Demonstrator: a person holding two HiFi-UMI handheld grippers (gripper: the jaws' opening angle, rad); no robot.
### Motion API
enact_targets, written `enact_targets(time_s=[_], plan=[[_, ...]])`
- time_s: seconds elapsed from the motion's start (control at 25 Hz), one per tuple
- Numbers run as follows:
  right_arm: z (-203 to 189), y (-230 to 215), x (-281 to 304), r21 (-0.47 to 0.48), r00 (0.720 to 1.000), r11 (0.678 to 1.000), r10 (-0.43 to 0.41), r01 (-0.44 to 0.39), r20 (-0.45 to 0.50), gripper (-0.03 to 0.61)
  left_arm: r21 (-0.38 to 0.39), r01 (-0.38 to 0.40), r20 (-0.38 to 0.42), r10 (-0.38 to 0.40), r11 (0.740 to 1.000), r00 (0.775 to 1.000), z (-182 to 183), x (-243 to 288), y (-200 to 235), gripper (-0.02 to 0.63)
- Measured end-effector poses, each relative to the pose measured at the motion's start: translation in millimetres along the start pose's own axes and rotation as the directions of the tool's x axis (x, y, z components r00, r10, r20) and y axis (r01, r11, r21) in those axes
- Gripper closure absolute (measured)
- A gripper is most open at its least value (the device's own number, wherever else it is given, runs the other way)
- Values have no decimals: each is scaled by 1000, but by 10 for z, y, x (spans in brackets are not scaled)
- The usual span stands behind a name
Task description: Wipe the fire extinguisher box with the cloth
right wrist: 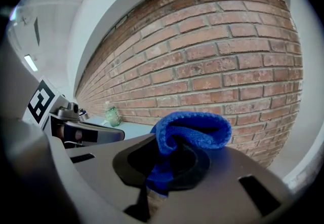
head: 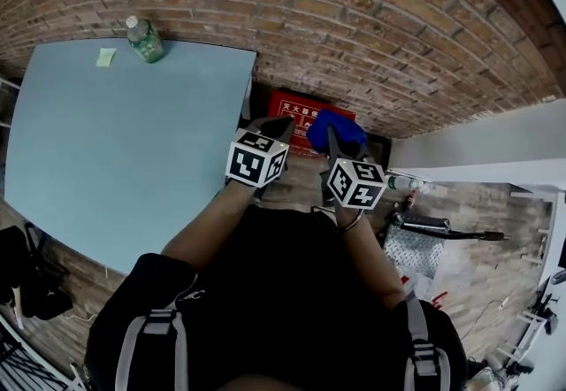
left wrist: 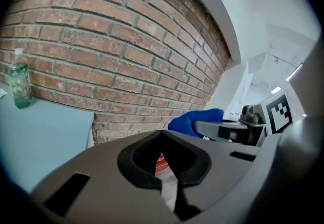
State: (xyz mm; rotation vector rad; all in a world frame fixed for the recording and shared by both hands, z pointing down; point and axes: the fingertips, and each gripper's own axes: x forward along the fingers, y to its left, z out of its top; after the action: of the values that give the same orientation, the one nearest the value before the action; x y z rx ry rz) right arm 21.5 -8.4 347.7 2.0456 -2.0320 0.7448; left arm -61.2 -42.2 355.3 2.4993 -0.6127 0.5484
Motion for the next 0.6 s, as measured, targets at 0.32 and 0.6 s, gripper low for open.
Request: enact_targets(time_s=[0.32, 0.6], plan=[[64, -182, 110, -61, 999, 998, -33, 31, -23, 532, -38, -24, -10, 24, 999, 1000, 17, 91, 221, 617], [-139, -276, 555, -121, 988, 987, 91, -107, -126, 532, -114, -148, -8, 148, 982, 989, -78, 88, 313, 617]])
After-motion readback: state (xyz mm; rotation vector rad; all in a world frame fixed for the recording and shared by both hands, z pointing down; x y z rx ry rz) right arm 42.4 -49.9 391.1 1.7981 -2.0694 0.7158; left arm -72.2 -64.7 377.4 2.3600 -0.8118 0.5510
